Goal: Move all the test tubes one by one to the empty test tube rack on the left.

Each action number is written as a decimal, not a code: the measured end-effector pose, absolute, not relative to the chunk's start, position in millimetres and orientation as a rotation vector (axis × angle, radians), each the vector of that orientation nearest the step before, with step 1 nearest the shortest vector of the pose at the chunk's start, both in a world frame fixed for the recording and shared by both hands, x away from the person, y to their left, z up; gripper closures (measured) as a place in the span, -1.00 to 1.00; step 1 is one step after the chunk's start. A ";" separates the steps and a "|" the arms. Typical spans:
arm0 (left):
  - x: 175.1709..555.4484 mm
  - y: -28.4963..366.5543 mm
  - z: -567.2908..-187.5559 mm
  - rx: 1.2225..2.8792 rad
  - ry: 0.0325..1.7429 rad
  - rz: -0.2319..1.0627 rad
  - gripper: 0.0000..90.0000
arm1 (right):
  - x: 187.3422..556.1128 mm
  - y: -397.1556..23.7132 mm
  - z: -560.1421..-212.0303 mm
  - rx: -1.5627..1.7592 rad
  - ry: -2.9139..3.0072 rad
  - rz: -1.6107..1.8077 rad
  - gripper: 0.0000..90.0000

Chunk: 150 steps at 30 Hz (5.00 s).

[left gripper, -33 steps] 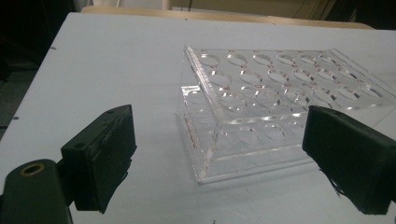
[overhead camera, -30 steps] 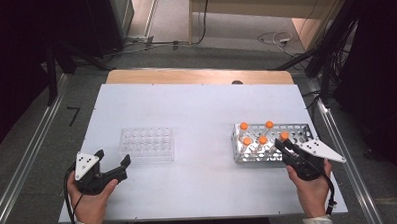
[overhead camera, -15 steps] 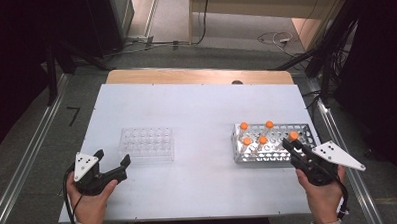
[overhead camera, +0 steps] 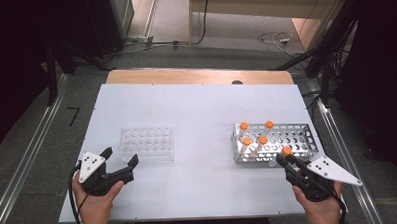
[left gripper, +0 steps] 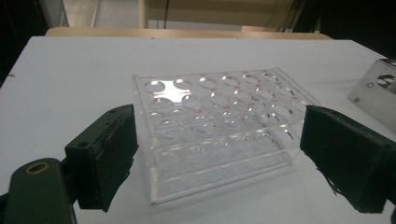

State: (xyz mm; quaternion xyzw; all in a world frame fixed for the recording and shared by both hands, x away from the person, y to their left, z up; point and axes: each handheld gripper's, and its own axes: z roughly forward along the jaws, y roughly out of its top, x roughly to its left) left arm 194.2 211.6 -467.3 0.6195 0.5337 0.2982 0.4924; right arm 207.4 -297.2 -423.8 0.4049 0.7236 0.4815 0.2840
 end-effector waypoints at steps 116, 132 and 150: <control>247.8 166.3 -397.3 1.630 1.032 0.646 0.57 | 231.7 -167.2 -444.1 0.853 2.263 1.483 -0.22; 245.2 152.7 -434.2 1.737 1.058 0.712 0.56 | 231.0 -172.7 -442.8 0.851 2.250 1.490 -0.22; 243.8 156.7 -430.6 1.635 1.114 0.624 -0.41 | 227.6 -181.3 -439.8 0.854 2.225 1.481 -0.22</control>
